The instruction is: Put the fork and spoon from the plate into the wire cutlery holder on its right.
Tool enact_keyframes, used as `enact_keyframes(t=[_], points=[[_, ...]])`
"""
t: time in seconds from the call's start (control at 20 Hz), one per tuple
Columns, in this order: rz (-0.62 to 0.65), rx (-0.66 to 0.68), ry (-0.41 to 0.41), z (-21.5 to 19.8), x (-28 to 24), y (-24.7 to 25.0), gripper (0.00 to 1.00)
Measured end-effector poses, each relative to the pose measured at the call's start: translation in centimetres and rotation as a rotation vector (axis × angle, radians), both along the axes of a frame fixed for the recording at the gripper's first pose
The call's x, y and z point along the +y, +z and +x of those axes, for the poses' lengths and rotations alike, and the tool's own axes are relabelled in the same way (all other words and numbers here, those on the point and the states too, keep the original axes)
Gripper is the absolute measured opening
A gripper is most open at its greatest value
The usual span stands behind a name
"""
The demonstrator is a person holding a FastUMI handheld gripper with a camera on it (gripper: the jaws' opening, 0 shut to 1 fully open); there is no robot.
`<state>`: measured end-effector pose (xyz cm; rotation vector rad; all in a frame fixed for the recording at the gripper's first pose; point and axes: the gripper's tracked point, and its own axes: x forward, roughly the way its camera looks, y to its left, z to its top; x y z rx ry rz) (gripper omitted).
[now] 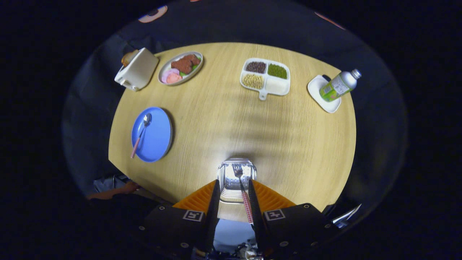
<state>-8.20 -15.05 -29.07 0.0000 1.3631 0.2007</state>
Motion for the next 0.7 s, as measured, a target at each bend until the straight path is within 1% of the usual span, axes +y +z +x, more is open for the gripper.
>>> enact_keyframes(t=[0.15,0.2,0.35,0.4,0.5,0.6,0.65,0.7], points=[[0.058,-0.279,-0.06,3.7,1.4,3.3,0.47],[0.07,-0.358,-0.078,4.7,1.9,4.1,0.49],[0.054,-0.511,-0.097,6.1,2.7,5.9,0.56],[0.063,-0.565,-0.102,6.7,3.4,7.1,0.56],[0.078,-0.694,-0.118,8.0,4.7,9.4,0.6],[0.034,-0.798,-0.122,9.0,5.4,11.3,0.62],[0.008,-0.865,-0.133,9.4,5.9,12.2,0.65],[0.008,-0.925,-0.13,9.4,7.0,13.0,0.68]])
